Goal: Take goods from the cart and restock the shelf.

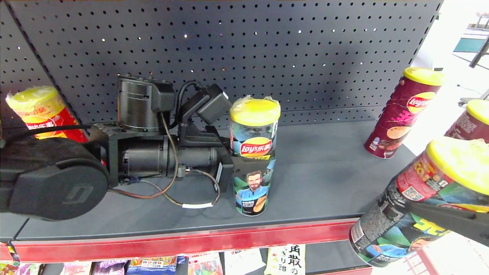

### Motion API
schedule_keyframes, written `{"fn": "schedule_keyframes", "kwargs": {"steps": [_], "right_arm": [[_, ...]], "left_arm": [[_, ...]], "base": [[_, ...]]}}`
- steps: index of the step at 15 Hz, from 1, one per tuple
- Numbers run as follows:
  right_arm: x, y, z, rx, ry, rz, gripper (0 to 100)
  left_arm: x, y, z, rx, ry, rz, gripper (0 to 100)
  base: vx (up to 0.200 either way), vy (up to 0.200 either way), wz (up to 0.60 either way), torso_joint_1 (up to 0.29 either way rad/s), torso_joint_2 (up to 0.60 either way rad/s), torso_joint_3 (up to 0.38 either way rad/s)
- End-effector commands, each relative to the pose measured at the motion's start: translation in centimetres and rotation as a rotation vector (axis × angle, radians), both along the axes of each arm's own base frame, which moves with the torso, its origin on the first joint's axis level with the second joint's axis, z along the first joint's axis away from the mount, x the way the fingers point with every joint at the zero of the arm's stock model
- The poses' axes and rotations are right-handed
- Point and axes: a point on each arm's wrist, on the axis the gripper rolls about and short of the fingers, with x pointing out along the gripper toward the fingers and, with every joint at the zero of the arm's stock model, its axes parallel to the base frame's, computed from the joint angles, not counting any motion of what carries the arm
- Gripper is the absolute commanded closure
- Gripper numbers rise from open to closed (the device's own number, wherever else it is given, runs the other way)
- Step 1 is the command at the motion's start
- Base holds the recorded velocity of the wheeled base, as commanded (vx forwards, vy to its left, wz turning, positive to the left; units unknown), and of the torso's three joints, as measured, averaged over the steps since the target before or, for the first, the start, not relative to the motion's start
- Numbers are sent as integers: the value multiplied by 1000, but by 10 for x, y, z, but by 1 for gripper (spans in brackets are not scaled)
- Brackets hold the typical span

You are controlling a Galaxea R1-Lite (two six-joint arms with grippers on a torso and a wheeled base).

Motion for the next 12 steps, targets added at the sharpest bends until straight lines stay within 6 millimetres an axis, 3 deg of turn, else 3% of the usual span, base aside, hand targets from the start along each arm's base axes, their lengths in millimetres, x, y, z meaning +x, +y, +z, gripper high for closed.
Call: {"fn": "schedule_keyframes", "kwargs": {"steps": [1, 8, 9, 12], "right_arm": [[0, 0, 0, -1, 0, 1, 100], [-1, 0, 1, 0, -4, -1, 100], [-1, 0, 1, 1, -5, -1, 100], [-1, 0, 1, 1, -1, -1, 100]], "left_arm": [[-8, 5, 0, 1, 2, -2, 100], [-20, 11, -8, 21, 30, -9, 100], [-20, 12, -9, 22, 31, -9, 0], [-22, 14, -8, 21, 31, -5, 0]], "base": [[0, 0, 0, 0, 0, 0], [0, 0, 0, 0, 0, 0], [0, 0, 0, 0, 0, 0], [0, 0, 0, 0, 0, 0]]}}
